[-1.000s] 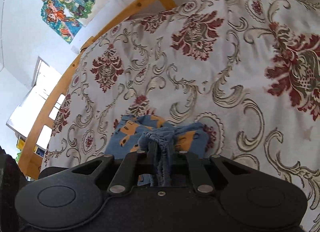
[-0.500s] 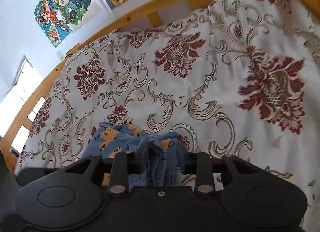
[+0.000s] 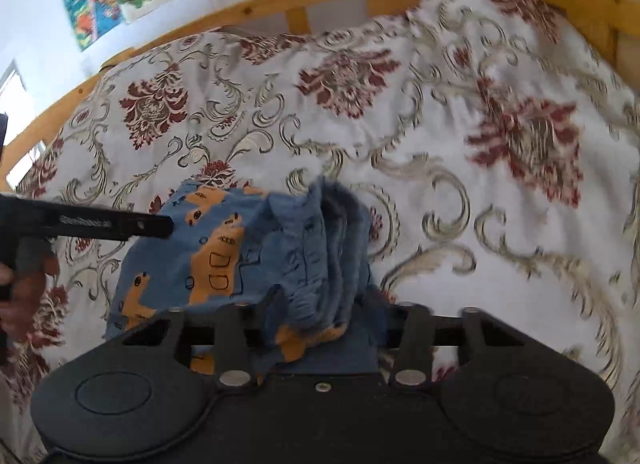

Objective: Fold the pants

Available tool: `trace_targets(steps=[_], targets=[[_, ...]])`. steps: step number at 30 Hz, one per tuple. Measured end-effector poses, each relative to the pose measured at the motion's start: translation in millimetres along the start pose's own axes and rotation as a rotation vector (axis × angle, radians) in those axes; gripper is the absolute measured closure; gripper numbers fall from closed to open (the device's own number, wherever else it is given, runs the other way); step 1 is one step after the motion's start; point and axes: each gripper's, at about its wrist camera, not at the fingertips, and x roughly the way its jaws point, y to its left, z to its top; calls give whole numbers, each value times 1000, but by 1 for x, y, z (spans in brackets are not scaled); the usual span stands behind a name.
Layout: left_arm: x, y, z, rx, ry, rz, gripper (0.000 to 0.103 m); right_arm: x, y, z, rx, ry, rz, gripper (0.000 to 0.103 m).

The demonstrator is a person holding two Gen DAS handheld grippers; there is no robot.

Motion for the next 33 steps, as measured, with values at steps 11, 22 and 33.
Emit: trace_targets(steps=[11, 22, 33], targets=[[24, 18, -13, -82, 37, -25, 25, -7, -7, -16, 25, 5, -26, 83], [15, 13, -9, -46, 30, 7, 24, -30, 6, 7, -61, -138, 3, 73], [16, 12, -22, -40, 32, 22, 19, 31, 9, 30, -151, -74, 47, 81]])
